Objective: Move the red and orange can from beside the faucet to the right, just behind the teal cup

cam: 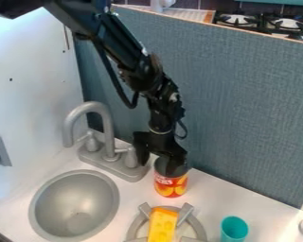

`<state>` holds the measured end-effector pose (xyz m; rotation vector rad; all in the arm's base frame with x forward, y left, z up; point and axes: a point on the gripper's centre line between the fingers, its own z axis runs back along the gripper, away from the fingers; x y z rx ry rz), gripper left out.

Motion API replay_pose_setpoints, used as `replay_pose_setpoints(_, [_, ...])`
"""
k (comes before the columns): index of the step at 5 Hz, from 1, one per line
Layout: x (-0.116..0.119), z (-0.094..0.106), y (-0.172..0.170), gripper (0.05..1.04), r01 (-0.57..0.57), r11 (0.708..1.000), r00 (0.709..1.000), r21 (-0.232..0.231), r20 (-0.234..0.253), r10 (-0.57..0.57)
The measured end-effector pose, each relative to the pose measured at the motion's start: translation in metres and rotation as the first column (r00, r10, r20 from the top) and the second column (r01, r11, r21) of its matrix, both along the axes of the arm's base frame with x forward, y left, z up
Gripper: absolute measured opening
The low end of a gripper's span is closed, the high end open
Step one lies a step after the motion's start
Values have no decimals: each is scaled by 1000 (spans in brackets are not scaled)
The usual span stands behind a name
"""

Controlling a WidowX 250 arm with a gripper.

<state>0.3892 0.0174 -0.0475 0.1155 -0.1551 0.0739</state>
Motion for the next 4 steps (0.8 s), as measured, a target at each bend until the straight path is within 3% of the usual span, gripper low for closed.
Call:
replay_pose_setpoints(2, [16,-11,-13,1001,22,999,1000,-26,-11,-23])
replay_pose_setpoints(4, [31,-14,-50,1001,73,991,997,-109,20,-72])
